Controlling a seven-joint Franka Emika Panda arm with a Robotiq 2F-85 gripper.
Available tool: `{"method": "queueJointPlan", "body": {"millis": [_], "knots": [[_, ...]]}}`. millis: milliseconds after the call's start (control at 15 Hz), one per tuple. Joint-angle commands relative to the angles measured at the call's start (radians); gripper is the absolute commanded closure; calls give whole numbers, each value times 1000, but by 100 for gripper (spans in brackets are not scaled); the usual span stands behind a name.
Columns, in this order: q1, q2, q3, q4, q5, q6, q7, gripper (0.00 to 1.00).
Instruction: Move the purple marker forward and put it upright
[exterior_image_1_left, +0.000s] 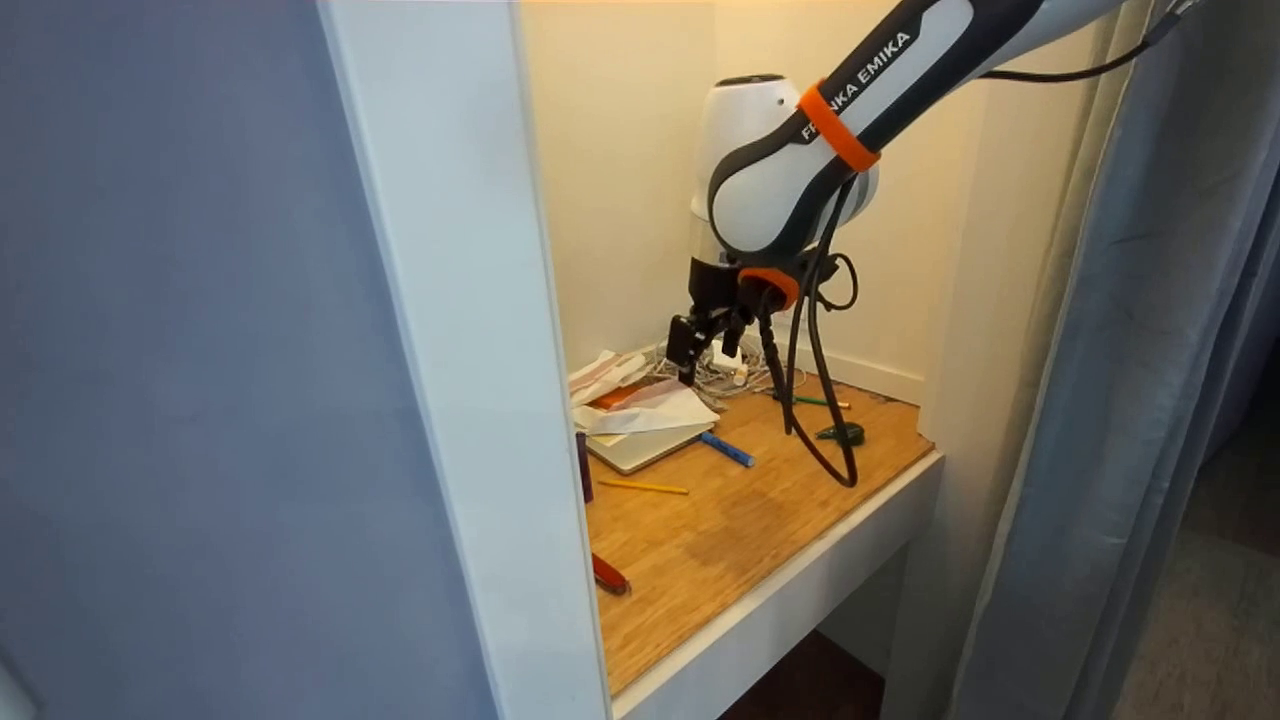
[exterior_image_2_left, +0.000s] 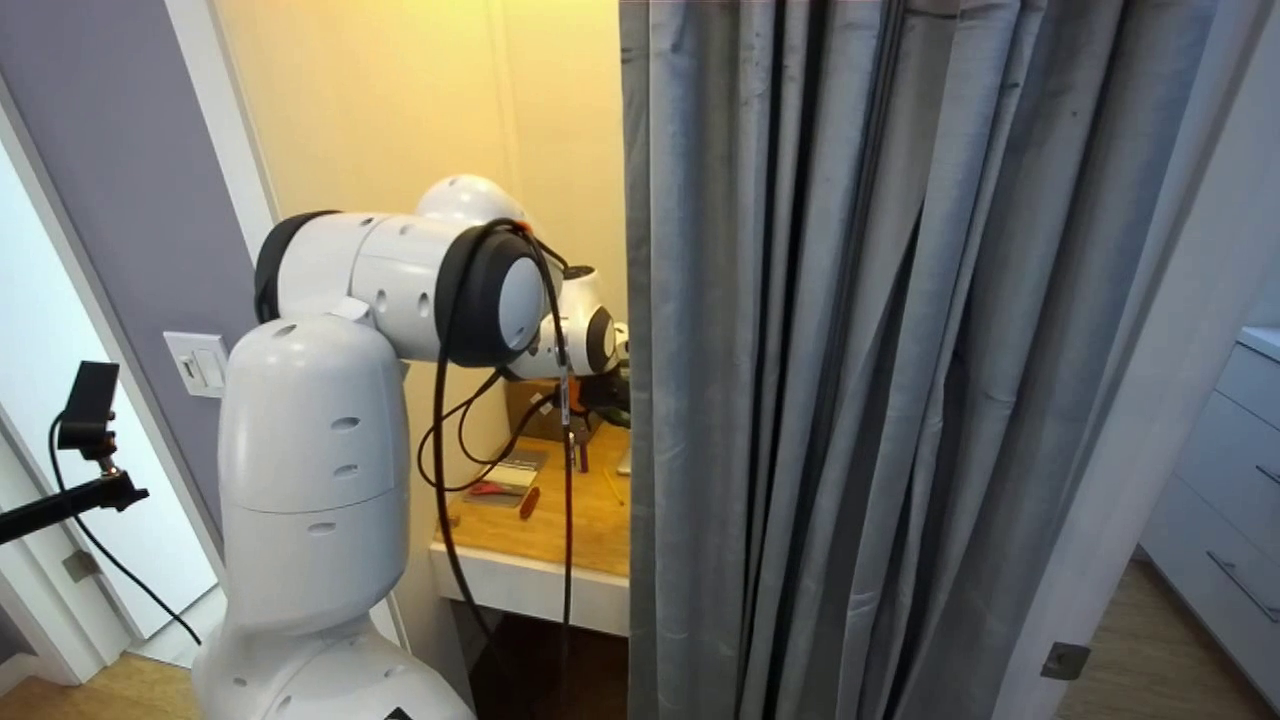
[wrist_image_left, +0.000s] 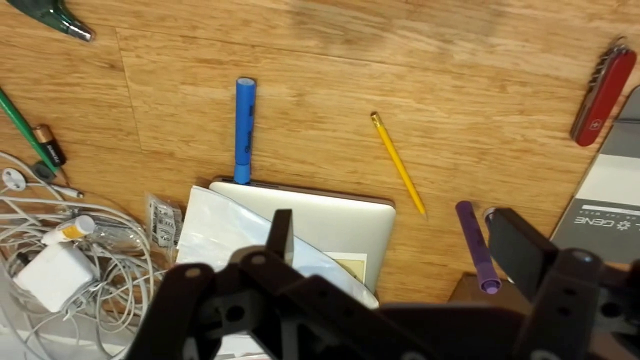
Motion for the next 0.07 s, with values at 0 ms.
{"method": "queueJointPlan", "body": {"millis": [0], "knots": [[41, -3, -43, 0, 19, 1, -13, 0]]}}
